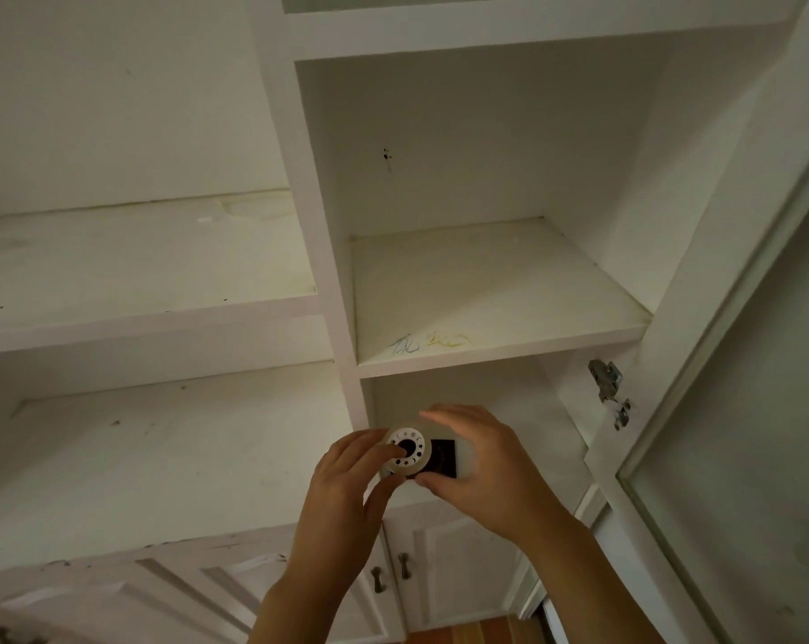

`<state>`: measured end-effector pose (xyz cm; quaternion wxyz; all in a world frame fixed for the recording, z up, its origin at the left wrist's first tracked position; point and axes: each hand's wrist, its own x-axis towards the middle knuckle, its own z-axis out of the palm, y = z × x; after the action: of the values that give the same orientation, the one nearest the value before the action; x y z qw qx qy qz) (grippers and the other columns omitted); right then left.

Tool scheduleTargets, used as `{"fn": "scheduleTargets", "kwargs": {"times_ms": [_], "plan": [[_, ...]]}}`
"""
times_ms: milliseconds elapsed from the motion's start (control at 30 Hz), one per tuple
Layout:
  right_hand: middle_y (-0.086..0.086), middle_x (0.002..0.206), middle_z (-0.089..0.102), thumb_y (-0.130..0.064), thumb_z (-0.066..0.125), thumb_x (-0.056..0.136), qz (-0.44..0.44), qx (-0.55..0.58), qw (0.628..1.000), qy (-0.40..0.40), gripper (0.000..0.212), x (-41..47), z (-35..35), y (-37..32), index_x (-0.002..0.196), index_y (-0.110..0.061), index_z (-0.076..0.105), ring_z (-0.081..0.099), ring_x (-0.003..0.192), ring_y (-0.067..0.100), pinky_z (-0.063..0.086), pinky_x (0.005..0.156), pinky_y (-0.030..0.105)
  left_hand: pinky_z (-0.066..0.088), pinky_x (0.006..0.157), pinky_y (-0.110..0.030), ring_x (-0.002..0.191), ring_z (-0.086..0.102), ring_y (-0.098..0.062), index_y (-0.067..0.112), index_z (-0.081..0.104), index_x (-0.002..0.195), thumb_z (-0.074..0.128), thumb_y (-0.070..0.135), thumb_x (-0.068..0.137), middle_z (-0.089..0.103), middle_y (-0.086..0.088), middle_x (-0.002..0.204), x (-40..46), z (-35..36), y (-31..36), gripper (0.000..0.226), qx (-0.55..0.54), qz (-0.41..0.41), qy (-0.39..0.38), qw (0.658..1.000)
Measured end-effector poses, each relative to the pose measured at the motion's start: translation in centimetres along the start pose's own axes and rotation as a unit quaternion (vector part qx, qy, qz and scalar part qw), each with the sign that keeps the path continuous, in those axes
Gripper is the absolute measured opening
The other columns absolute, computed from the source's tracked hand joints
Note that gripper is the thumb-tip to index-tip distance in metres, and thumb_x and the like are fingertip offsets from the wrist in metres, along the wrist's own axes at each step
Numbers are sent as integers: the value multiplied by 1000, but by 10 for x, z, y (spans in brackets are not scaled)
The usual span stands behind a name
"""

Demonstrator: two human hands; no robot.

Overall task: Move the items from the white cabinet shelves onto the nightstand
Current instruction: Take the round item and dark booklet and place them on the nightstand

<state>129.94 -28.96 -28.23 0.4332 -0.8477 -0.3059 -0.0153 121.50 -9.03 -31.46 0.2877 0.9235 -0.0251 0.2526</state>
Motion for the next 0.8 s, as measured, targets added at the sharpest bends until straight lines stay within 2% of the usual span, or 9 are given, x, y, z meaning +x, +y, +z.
{"fn": "scheduleTargets", "kwargs": {"times_ms": [133, 233, 367, 533, 700, 800], "plan": [[-23, 135, 56, -35, 92, 77, 28, -3, 1000, -1, 71, -1, 5, 18, 141, -31, 62, 50, 128, -7, 31, 102, -1, 53, 105, -40, 125, 61, -16, 28, 71, 121, 81, 24, 85, 69, 9, 131, -7, 7, -6, 38, 21, -31, -8, 999], [-26, 129, 56, -27, 92, 77, 43, -2, 999, -16, 67, 0, 13, 32, 138, -29, 64, 49, 121, -16, 32, 100, -2, 48, 104, -32, 122, 62, -17, 27, 72, 121, 84, 22, 83, 70, 7, 129, -13, 14, -11, 41, 34, -52, -17, 998], [-21, 130, 59, -30, 90, 79, 62, 0, 997, -38, 62, 2, 31, 52, 135, -32, 64, 53, 121, -8, 36, 102, 5, 42, 102, -27, 120, 62, -16, 28, 72, 121, 86, 20, 82, 70, 8, 128, -23, 23, -18, 42, 52, -79, -25, 995], [-15, 136, 58, -34, 89, 81, 91, -9, 994, -65, 65, 10, 54, 77, 139, -27, 62, 53, 124, 4, 45, 111, 23, 45, 101, -33, 119, 65, -21, 27, 73, 118, 88, 20, 80, 71, 5, 128, -34, 33, -26, 41, 64, -125, -41, 989], [-4, 160, 43, -39, 87, 81, 109, -71, 986, -105, 77, 25, 71, 100, 149, -23, 55, 39, 146, 17, 34, 122, 32, 52, 100, -42, 119, 67, -25, 27, 73, 116, 88, 22, 80, 71, 3, 129, -39, 42, -33, 39, 71, -157, -48, 984], [-3, 168, 31, -44, 85, 81, 113, -106, 981, -115, 86, 33, 81, 110, 155, -25, 46, 30, 153, 19, 29, 126, 39, 55, 101, -48, 122, 65, -26, 27, 73, 117, 86, 25, 83, 70, 2, 131, -41, 48, -38, 37, 71, -171, -51, 981]]}}
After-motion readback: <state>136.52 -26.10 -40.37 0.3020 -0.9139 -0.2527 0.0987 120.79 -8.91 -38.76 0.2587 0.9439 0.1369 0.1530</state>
